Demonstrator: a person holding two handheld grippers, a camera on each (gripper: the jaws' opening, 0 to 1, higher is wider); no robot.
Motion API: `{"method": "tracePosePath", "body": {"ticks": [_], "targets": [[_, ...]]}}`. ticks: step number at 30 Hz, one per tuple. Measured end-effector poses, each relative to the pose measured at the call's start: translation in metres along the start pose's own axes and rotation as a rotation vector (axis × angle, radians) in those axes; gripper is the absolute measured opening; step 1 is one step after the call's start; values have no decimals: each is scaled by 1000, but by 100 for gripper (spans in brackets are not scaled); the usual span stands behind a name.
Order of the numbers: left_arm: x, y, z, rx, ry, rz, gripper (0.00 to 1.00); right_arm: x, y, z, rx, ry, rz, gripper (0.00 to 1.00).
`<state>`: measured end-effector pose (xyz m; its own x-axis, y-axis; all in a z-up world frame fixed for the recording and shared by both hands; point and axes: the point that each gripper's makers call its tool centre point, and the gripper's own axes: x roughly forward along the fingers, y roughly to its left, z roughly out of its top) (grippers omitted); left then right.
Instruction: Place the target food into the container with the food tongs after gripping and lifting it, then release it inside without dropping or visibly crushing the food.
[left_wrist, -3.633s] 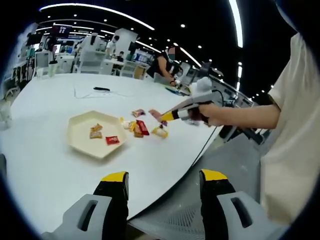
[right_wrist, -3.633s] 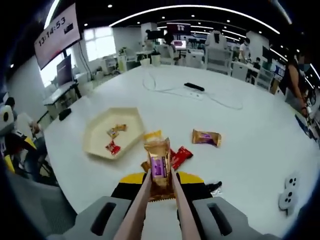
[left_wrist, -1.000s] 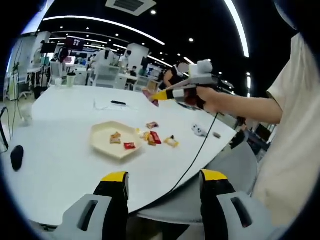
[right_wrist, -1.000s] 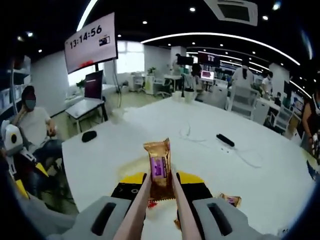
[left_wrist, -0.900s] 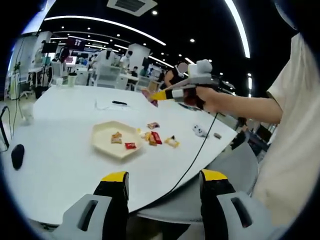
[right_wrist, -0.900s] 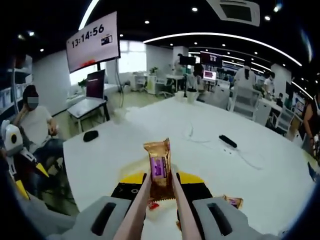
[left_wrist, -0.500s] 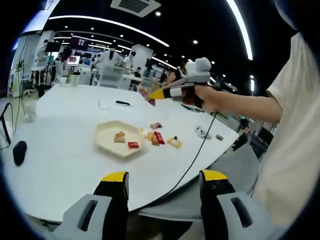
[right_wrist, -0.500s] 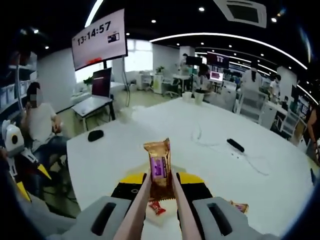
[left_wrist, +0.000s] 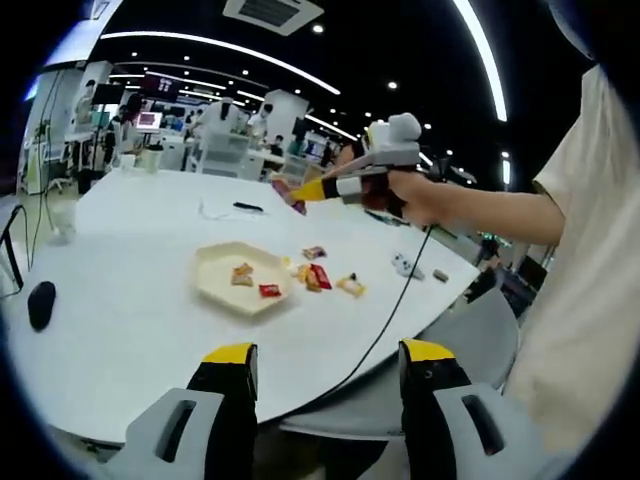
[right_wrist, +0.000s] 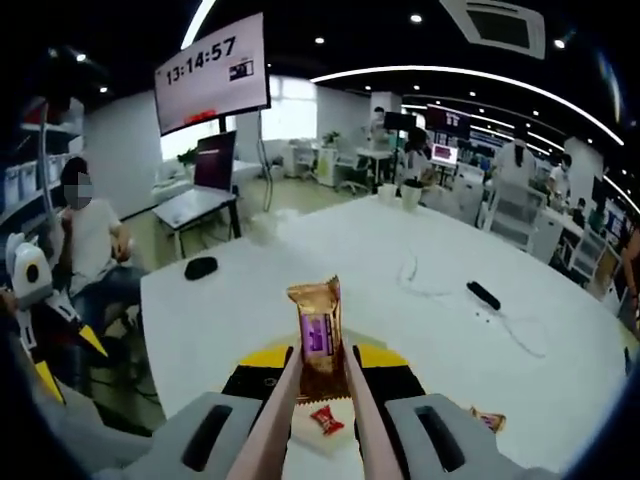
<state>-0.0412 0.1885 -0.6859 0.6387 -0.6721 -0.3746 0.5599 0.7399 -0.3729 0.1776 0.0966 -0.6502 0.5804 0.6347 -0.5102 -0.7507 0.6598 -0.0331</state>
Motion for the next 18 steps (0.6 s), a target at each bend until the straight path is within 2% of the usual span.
{"method": "tracePosePath", "body": {"ticks": [18], "targets": [[3, 3, -2, -9, 6, -3, 56, 9, 1, 0, -11, 13, 14, 23]]}}
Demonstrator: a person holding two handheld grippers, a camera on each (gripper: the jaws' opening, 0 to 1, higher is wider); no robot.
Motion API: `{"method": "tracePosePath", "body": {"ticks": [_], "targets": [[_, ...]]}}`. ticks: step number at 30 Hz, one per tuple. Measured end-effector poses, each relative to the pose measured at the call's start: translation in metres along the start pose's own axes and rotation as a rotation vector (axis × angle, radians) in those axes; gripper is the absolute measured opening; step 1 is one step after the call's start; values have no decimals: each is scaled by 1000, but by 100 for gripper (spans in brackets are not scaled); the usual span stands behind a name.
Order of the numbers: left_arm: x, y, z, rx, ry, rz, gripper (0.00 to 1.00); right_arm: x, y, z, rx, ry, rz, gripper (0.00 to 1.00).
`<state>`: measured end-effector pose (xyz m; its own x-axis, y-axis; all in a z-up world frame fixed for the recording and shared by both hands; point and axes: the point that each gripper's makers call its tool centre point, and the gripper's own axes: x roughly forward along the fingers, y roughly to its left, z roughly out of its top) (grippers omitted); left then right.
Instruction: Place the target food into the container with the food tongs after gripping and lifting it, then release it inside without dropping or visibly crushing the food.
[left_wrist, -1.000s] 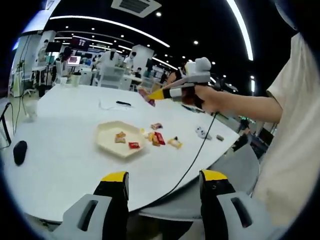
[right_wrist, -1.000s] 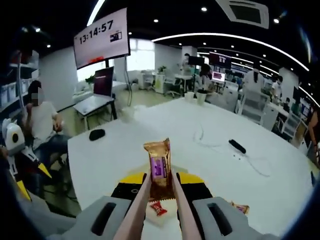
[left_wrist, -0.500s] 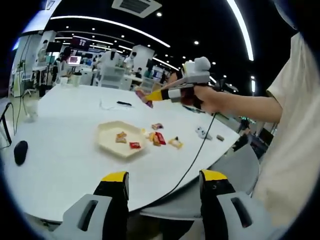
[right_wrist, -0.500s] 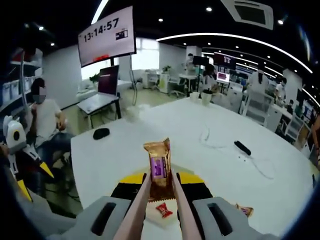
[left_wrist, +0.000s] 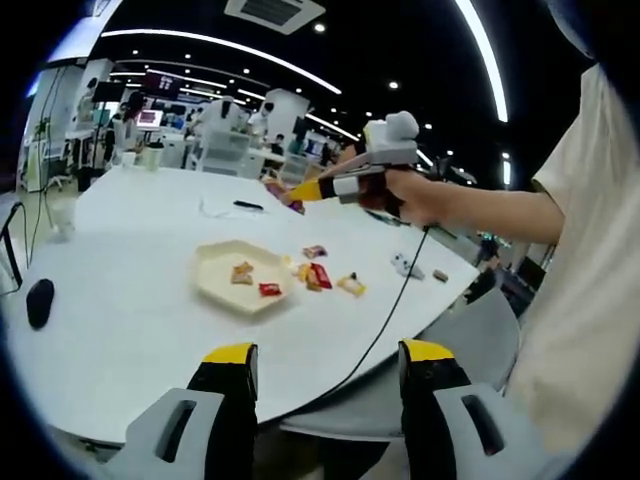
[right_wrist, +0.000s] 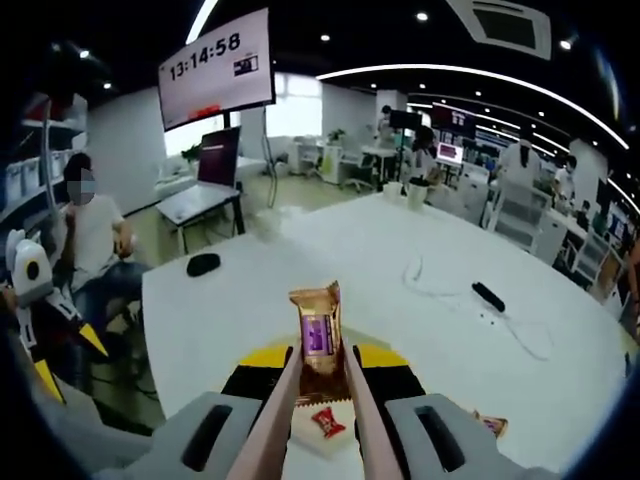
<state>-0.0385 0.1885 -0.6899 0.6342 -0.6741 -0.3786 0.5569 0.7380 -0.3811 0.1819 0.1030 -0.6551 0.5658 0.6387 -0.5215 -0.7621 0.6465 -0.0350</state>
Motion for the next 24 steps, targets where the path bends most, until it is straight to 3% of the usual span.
{"method": "tracePosePath", "body": {"ticks": [14, 17, 24], "targets": [[-2, 5, -4, -19, 6, 18, 56, 12, 4, 1, -18, 8, 25, 23], [-2, 6, -5, -24, 7, 20, 56, 16, 1, -4, -104, 50, 18, 23], [-3, 9, -3, -25, 6, 24, 56, 22, -3, 10, -100, 26, 33, 23]]}}
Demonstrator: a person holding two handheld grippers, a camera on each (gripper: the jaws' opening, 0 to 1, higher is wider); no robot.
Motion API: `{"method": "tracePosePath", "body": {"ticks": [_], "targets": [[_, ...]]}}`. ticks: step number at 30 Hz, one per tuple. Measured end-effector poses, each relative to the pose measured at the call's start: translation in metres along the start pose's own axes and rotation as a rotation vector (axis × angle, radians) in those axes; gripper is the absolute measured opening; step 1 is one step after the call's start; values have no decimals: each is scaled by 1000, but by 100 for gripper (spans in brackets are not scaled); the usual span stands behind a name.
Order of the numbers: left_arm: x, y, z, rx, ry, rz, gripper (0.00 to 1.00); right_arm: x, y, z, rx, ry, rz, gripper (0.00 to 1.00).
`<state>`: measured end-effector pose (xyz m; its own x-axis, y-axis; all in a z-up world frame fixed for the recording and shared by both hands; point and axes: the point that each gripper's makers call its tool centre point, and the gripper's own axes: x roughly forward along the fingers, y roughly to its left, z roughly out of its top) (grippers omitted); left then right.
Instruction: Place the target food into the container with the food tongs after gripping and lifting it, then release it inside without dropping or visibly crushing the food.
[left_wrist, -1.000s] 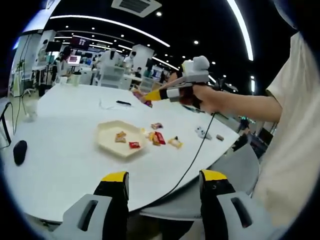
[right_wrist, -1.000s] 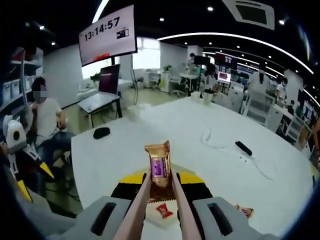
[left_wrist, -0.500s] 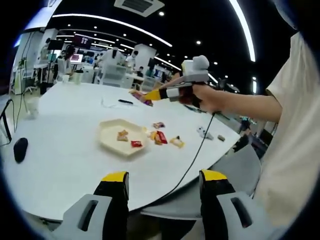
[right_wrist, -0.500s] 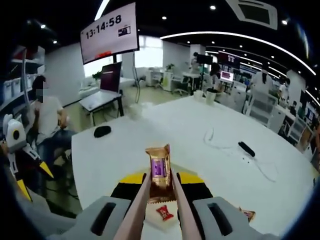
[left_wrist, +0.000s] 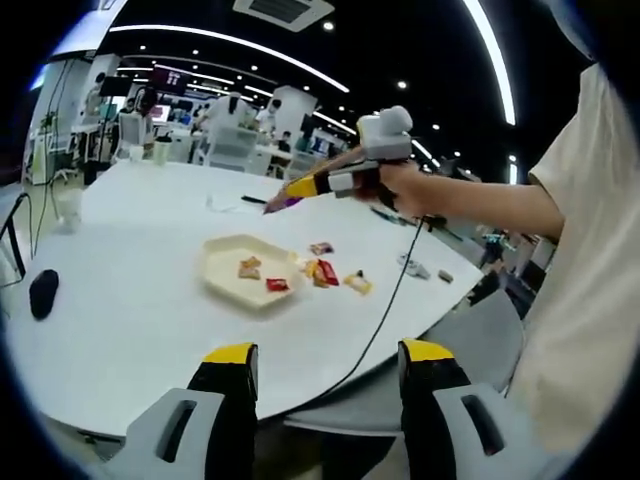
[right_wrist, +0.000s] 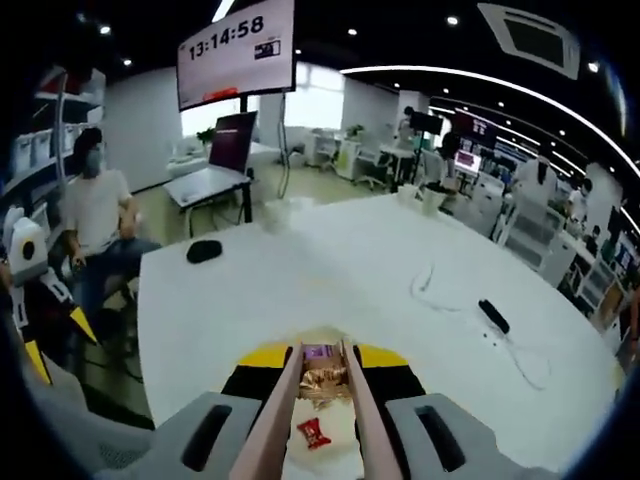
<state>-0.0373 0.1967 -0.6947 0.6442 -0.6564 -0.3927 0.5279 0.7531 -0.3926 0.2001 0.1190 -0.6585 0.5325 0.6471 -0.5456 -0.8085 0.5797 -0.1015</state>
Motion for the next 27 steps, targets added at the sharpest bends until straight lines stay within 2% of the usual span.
{"method": "tracePosePath", "body": {"ticks": [4, 7, 12, 17, 19, 21, 23, 27], "targets": [[1, 1, 1, 3, 2, -3, 56, 2, 0, 2, -18, 2, 1, 23], [2, 2, 1, 4, 1, -4, 56, 4, -1, -2, -146, 49, -18, 24], [2, 1, 1, -1, -1, -4, 56, 5, 0, -1, -171, 49, -21, 24], [3, 0, 0, 2, 5, -11, 56, 1, -9, 1, -128, 28, -37, 25], [3, 0, 1, 3, 5, -11, 56, -4, -14, -1, -86, 15, -51, 26], [4, 0, 1, 5, 5, -12, 56, -9, -25, -9, -95, 27, -94, 26], [4, 0, 2, 7, 4, -12, 56, -17, -35, -22, -37, 39, -108, 26], [5, -2, 2, 10, 5, -19, 56, -33, -52, -37, 32, 41, -152, 27]]}}
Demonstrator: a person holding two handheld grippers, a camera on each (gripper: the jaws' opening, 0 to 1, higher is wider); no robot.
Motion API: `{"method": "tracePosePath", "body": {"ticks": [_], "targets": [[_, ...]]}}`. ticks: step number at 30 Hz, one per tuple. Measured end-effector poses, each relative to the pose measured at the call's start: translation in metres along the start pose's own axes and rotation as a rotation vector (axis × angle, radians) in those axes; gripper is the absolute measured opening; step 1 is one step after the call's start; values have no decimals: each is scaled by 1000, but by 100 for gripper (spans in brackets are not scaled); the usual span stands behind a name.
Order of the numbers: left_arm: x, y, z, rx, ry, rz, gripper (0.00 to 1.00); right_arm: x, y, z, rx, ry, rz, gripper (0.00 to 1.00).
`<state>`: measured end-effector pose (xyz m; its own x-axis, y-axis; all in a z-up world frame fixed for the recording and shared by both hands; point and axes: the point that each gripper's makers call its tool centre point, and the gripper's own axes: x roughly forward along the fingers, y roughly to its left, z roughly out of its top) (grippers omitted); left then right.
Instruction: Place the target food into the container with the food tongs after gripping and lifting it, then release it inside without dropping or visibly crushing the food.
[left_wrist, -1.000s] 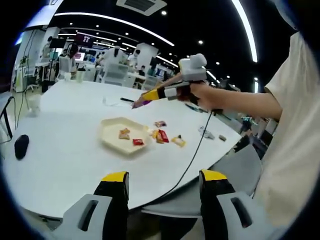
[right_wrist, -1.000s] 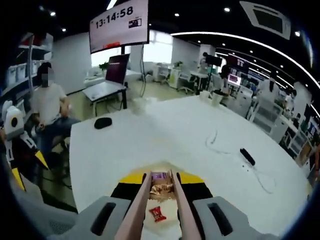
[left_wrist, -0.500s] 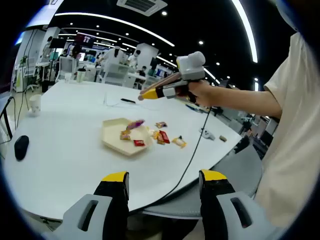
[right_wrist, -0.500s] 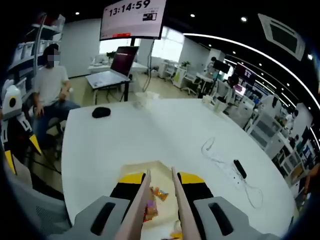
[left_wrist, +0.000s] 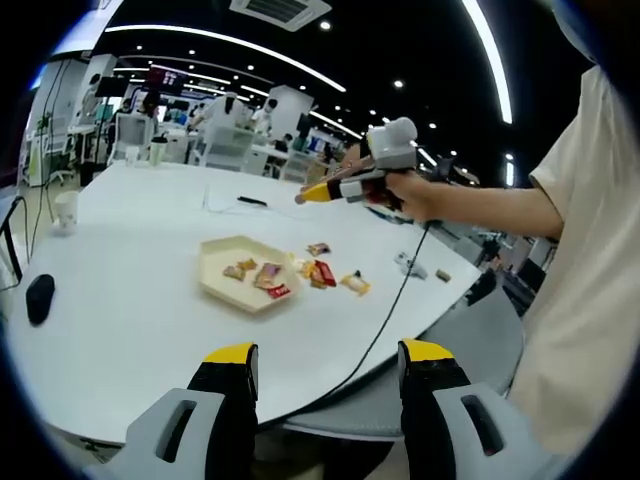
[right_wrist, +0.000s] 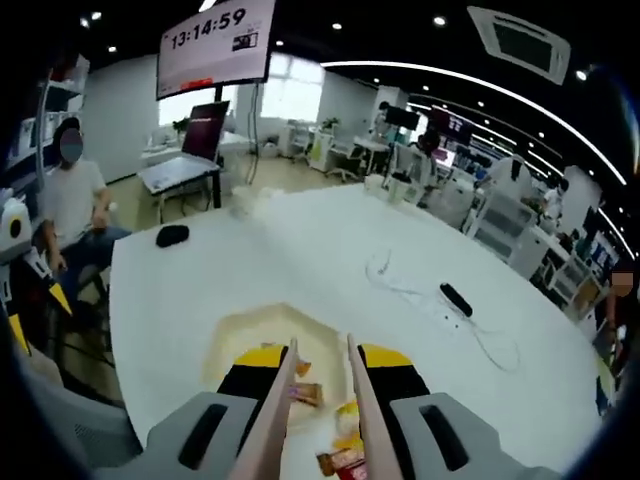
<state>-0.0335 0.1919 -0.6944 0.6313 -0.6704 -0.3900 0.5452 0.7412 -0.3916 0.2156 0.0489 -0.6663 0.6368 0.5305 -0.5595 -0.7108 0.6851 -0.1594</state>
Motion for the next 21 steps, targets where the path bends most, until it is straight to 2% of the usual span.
{"method": "tracePosePath", "body": {"ticks": [3, 10, 21], "targets": [[3, -3, -1, 3, 6, -11, 56, -15, -22, -14, 81, -4, -50, 27], [11, -9, 2, 18, 18, -40, 56, -45, -53, -37, 187, -12, -133, 27], [31, -21, 7, 56, 46, -107, 56, -91, -89, -66, 280, -15, -236, 27]]}}
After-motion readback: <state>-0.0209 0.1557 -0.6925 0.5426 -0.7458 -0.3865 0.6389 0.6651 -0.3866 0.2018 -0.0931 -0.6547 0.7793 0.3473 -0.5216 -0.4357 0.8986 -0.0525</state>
